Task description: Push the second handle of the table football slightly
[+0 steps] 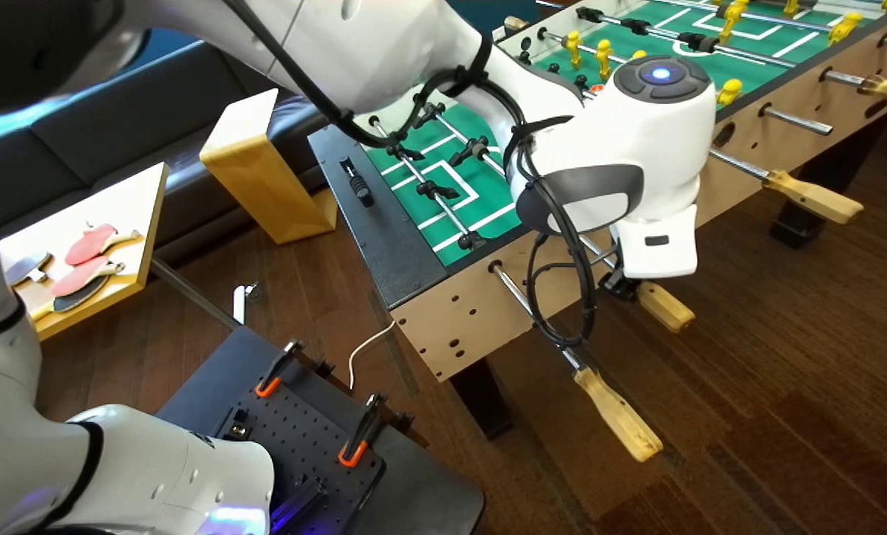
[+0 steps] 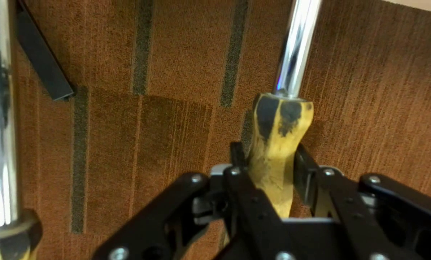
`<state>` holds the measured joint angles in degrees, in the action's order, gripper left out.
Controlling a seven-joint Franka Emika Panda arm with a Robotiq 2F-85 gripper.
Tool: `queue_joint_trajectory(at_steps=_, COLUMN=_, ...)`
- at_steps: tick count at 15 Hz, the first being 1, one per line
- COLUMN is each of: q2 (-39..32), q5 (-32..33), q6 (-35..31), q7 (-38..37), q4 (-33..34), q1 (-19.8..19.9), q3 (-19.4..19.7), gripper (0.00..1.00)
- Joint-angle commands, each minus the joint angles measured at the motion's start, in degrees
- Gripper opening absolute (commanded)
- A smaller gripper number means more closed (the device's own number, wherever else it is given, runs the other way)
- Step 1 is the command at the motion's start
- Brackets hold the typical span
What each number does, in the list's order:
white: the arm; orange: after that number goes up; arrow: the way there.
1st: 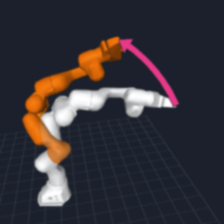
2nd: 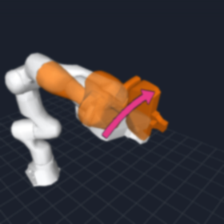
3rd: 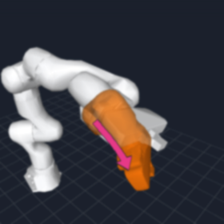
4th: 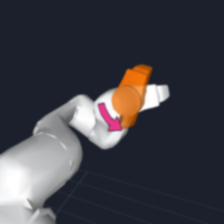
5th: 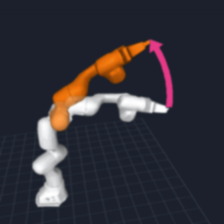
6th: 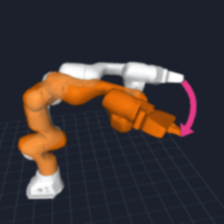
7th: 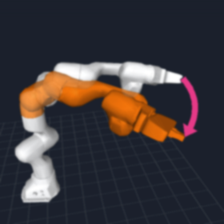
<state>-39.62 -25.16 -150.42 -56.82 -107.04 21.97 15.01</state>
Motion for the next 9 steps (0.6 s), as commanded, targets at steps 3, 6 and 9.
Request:
queue_joint_trajectory(at_steps=3, q2=8.23, q5=-2.66, q6=-2.83, q7=1.78, q4=-8.93, q1=-2.65, q3=-2.20, gripper=0.11)
queue_joint_trajectory(at_steps=6, q2=10.21, q5=-3.44, q6=-5.51, q7=2.98, q4=-11.77, q1=-2.66, q3=-3.55, gripper=0.11)
queue_joint_trajectory(at_steps=9, q2=10.66, q5=-3.62, q6=-8.48, q7=2.72, q4=-13.39, q1=-2.89, q3=-4.15, gripper=0.11)
